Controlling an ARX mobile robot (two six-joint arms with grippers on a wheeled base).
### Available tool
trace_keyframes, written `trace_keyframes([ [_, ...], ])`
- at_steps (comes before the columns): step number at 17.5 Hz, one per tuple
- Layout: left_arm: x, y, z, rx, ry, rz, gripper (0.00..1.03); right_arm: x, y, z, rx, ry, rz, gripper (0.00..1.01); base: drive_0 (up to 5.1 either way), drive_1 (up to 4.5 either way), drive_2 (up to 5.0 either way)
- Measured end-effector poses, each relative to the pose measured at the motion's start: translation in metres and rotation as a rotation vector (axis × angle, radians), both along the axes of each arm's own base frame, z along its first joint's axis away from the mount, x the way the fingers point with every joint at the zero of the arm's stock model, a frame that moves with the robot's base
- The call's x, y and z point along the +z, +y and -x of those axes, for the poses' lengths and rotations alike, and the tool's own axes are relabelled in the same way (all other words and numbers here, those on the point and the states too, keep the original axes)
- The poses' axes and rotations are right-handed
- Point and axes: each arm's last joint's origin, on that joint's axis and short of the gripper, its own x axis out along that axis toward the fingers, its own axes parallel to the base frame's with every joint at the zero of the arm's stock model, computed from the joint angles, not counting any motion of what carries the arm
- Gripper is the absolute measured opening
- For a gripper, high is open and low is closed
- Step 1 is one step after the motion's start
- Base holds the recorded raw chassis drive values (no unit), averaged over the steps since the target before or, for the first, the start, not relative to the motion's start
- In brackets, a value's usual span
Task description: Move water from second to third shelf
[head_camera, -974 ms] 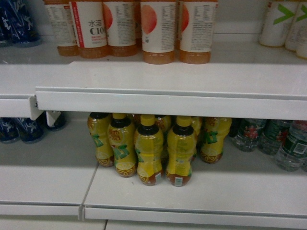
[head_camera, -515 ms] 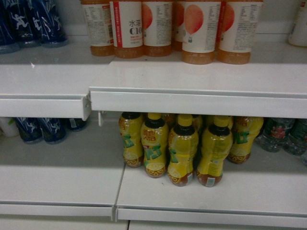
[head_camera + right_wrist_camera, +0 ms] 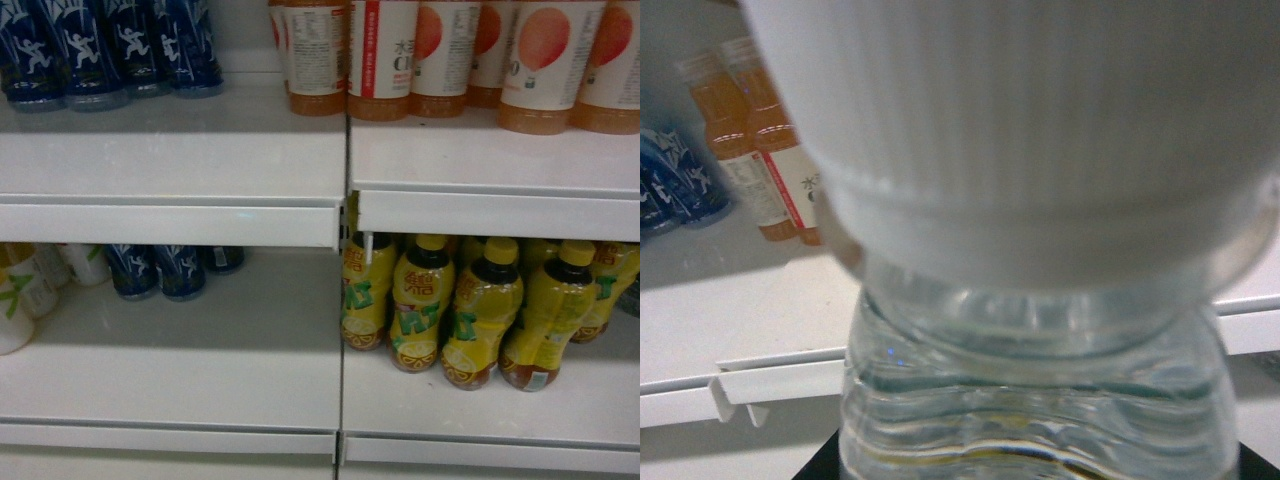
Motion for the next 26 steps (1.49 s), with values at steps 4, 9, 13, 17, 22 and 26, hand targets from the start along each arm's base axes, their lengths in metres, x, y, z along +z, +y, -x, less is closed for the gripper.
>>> trace_keyframes([
  [4, 0.0000, 0.0000, 0.0000, 0.000, 0.000, 0.000, 0.98, 0.0003, 0.0000, 0.0000, 0.002, -0.003, 0.000, 0.43, -4.4, 2.02, 2.0],
  [9, 0.0000, 0.0000, 0.0000, 0.000, 0.000, 0.000, 0.98, 0.0001, 0.0001, -0.0001, 0.003, -0.002, 0.000, 0.43, -4.3, 2.06, 2.1],
  [13, -0.0001, 0.0000, 0.0000, 0.000, 0.001, 0.000, 0.98, 0.0002, 0.0001, 0.0000, 0.002, -0.002, 0.000, 0.43, -4.3, 2.11, 2.1],
  [17, 0.0000, 0.0000, 0.0000, 0.000, 0.000, 0.000, 0.98, 0.0000, 0.0000, 0.0000, 0.002, 0.000, 0.001, 0.43, -4.4, 2.00, 2.0],
  [22, -0.0001, 0.0000, 0.0000, 0.000, 0.001, 0.000, 0.98, 0.0005, 0.0001, 0.0001, 0.002, -0.005, -0.001, 0.43, -4.4, 2.06, 2.1],
  [26, -0.0001, 0.0000, 0.0000, 0.000, 0.002, 0.000, 0.98, 0.0003, 0.0001, 0.0001, 0.002, -0.003, 0.000, 0.43, -4.4, 1.99, 2.0],
])
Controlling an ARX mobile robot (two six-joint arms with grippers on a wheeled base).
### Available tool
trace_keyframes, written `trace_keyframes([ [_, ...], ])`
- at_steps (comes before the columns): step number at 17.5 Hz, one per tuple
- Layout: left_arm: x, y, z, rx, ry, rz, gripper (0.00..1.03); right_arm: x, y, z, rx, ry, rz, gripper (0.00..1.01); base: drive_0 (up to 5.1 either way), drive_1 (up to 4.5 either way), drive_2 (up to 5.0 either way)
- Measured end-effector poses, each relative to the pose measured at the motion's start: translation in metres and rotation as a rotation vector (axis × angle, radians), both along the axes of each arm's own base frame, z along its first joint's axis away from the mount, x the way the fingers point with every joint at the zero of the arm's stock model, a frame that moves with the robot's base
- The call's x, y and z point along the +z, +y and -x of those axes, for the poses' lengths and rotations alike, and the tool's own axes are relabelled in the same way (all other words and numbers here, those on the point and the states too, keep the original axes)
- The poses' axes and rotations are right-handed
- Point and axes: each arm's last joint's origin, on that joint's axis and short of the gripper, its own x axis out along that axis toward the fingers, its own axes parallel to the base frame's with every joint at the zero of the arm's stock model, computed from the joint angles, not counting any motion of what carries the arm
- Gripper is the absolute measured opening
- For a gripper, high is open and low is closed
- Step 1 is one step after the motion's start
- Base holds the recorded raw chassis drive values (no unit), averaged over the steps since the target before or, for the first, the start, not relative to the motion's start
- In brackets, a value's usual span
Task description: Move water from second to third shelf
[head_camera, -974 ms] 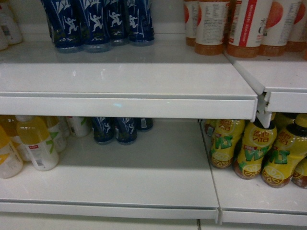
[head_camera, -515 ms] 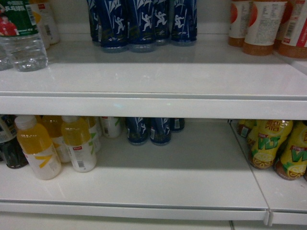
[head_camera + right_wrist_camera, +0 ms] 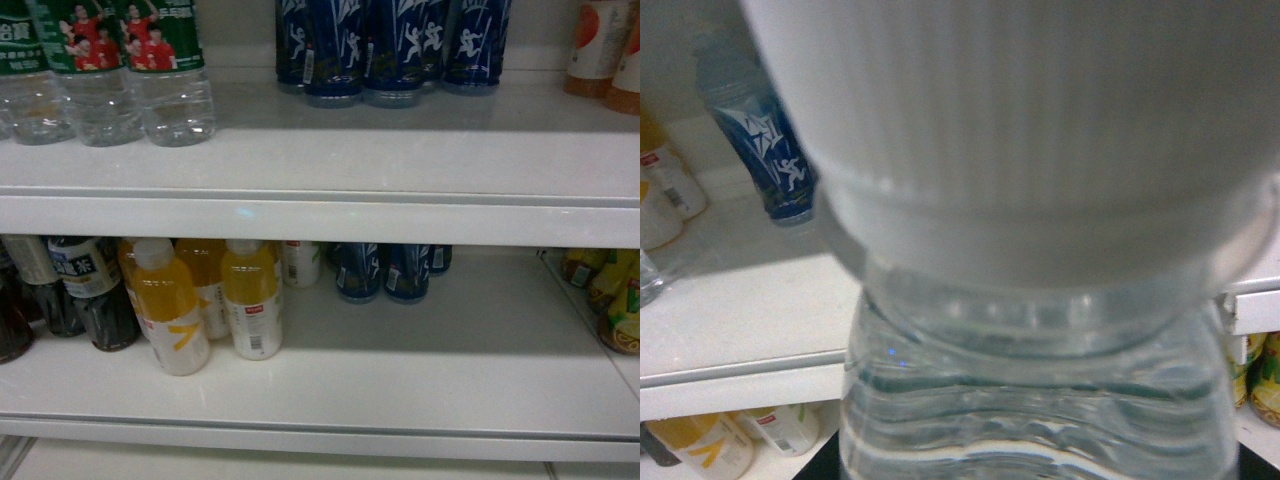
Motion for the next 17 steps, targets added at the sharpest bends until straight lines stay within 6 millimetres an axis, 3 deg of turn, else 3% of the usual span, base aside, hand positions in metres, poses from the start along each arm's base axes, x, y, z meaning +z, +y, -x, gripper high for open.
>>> trace_keyframes([
  [17, 0.0001, 0.0000, 0.0000, 0.000, -0.001, 0.000, 0.98, -0.0001, 0.0000, -0.0001, 0.000, 0.001, 0.000, 0.43, -4.3, 2.11, 2.1],
])
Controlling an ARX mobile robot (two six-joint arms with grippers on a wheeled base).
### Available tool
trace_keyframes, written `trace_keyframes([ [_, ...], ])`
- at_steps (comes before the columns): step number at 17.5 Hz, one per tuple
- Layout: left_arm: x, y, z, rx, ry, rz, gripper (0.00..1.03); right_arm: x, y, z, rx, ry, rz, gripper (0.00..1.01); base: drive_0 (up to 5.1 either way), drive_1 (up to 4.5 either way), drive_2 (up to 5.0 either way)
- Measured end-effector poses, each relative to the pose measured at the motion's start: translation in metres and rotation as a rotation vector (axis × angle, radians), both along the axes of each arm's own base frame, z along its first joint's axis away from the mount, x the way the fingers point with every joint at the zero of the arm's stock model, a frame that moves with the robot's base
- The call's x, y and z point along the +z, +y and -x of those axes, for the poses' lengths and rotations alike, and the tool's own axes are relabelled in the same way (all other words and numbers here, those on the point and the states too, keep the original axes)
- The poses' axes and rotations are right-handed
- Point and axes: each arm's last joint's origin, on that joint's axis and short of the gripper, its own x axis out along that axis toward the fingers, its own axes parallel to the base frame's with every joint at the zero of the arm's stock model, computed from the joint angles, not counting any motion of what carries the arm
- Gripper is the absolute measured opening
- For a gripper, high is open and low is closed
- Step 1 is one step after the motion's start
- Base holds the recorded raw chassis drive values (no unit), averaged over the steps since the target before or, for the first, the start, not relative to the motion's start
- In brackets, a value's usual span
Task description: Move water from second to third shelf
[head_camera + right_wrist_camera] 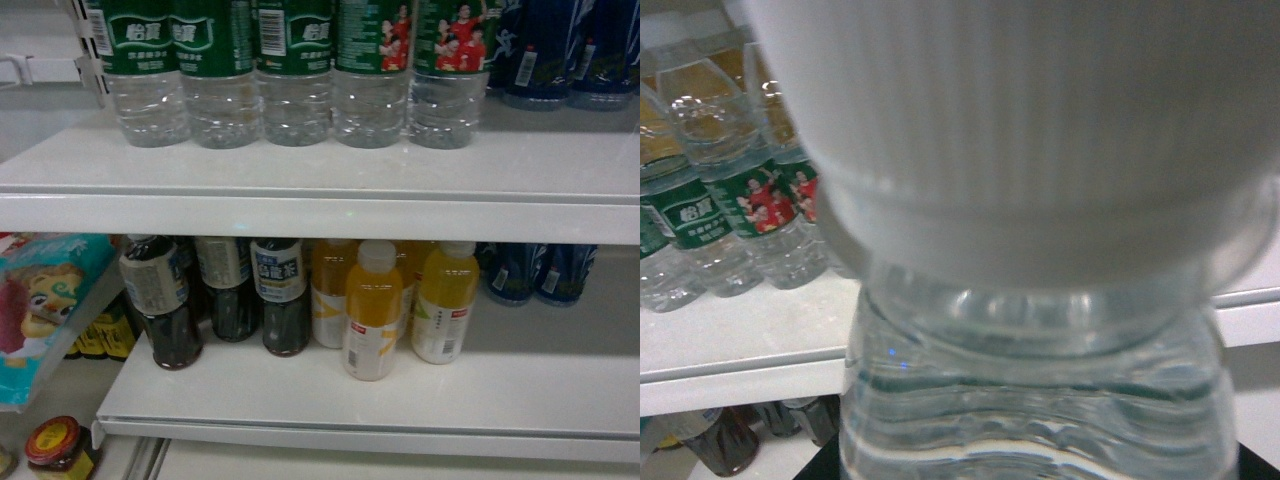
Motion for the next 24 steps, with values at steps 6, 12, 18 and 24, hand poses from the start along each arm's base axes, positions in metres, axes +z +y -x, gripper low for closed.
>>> trace_keyframes([
  [6, 0.0000, 0.0000, 0.0000, 0.000, 0.000, 0.000, 0.98, 0.0002, 0.0000, 0.0002, 0.000, -0.002, 0.000, 0.43, -4.3, 2.16, 2.2],
  [12, 0.0000, 0.0000, 0.0000, 0.000, 0.000, 0.000, 0.98, 0.0003, 0.0000, 0.0000, 0.000, -0.003, 0.000, 0.43, -4.3, 2.13, 2.1],
  [18, -0.0001, 0.0000, 0.0000, 0.000, 0.000, 0.000, 0.98, 0.0002, 0.0007, 0.0002, 0.006, -0.002, -0.001, 0.43, -1.4, 0.73, 0.7],
  [24, -0.0001, 0.0000, 0.0000, 0.000, 0.000, 0.000, 0.98, 0.0002, 0.0008, 0.0002, 0.006, -0.002, -0.001, 0.43, 0.0, 0.00, 0.0],
])
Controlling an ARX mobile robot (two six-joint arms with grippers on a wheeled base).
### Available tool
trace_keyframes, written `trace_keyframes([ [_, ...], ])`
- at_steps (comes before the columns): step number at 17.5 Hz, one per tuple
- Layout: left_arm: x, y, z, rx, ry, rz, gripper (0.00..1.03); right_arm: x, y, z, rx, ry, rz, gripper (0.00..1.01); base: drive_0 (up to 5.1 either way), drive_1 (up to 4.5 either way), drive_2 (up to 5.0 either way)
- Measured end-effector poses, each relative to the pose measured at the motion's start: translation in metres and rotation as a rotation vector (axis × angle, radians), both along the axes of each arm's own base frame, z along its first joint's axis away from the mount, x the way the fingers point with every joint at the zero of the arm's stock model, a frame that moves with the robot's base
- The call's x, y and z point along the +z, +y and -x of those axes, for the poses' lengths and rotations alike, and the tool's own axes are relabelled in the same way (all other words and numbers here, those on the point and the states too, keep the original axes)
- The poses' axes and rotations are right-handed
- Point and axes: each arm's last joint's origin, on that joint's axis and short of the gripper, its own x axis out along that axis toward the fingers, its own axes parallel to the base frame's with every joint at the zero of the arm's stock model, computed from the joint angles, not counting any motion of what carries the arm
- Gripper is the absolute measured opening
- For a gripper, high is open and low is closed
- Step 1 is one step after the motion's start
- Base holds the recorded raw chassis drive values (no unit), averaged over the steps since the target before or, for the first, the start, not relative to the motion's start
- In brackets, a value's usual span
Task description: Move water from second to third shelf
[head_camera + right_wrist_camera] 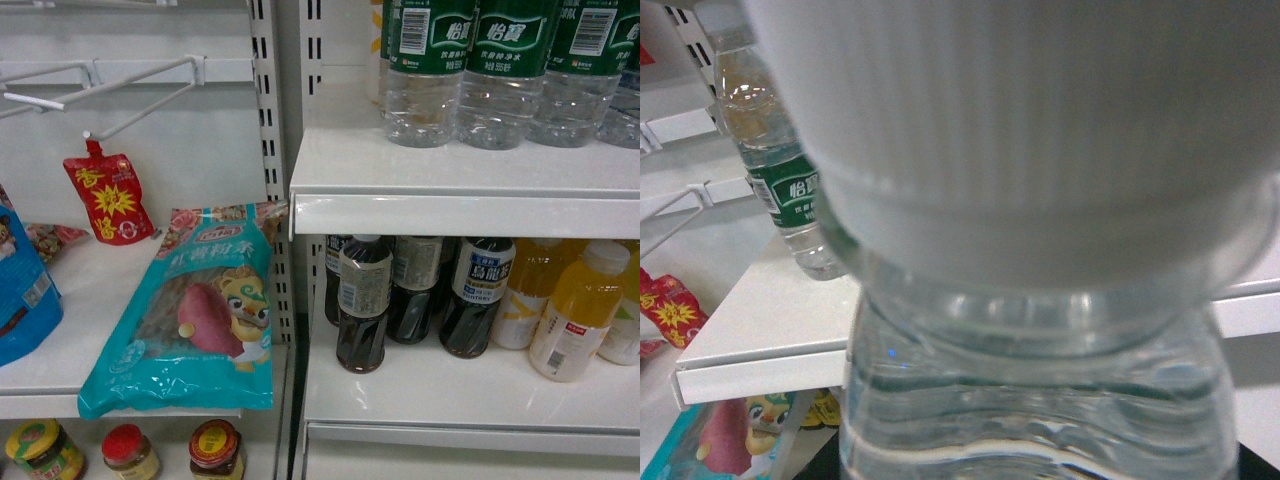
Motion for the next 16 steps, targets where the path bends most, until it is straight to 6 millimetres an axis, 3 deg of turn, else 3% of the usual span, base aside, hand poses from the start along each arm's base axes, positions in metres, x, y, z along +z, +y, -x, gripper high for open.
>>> trace_keyframes([
  [9, 0.000, 0.000, 0.000, 0.000, 0.000, 0.000, 0.98, 0.004, 0.000, -0.010, 0.110, 0.074, 0.074, 0.43, 0.0, 0.00, 0.0],
  [16, 0.000, 0.000, 0.000, 0.000, 0.000, 0.000, 0.98, 0.040, 0.000, -0.042, 0.126, -0.036, 0.123, 0.43, 0.0, 0.00, 0.0],
])
